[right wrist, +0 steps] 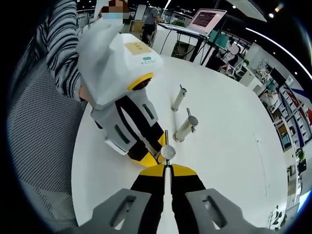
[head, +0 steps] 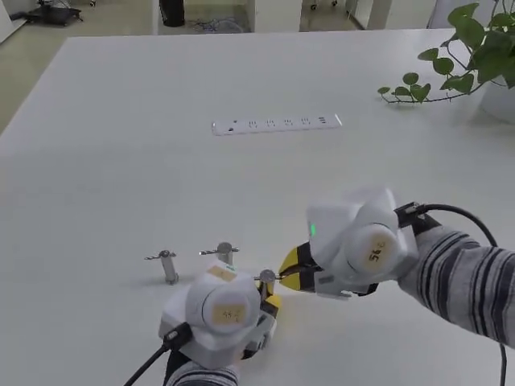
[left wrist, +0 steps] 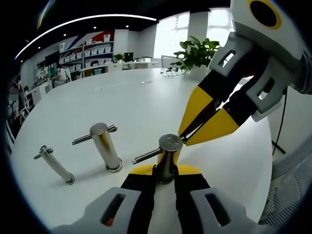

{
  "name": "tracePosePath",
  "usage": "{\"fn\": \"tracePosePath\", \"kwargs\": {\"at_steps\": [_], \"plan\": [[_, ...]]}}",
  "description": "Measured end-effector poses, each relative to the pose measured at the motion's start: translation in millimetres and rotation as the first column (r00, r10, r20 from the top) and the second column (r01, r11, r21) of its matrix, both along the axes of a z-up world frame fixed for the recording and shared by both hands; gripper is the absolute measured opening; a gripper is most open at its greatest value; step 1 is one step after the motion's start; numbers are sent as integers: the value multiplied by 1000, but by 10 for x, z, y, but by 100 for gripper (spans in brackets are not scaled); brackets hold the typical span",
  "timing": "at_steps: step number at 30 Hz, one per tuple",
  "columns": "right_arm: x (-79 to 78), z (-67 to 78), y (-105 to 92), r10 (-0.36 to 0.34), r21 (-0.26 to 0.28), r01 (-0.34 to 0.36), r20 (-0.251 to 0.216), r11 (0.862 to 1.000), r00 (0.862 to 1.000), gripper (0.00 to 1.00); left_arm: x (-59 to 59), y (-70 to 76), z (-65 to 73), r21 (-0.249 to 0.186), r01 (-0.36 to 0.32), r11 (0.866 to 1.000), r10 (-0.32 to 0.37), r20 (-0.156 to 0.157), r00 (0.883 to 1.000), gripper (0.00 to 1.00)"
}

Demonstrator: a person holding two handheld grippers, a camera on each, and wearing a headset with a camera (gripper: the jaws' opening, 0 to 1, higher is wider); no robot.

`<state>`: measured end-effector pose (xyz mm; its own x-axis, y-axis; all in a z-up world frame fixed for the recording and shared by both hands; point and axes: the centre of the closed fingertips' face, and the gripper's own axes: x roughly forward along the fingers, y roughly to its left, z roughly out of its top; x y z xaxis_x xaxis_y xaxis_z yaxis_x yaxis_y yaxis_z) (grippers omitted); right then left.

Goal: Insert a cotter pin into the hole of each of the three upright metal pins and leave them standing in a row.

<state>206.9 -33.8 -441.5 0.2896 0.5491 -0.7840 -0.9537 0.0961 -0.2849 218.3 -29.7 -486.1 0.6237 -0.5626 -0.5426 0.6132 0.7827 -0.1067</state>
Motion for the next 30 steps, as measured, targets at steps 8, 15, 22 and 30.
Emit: {"fn": "tracePosePath", "kwargs": {"at_steps": [8, 15, 22, 30], "plan": [[-2, -16, -4, -3, -12, 3, 6, 1000, 1000, 0, -44, 78, 6, 13, 17, 1000, -17, -3, 1000, 24], [9, 19, -18, -41, 9, 41, -14, 999, 999, 9, -107, 140, 124, 7, 54, 999, -54, 24, 998, 33], [-5, 31, 30, -114, 72, 122, -102, 990, 988, 21, -165, 209, 238, -39, 56, 998, -55, 19, 998, 40], [23, 26, 148, -136, 109, 153, -147, 982, 980, 22, -251, 308, 376, -39, 74, 997, -72, 49, 996, 51]]}}
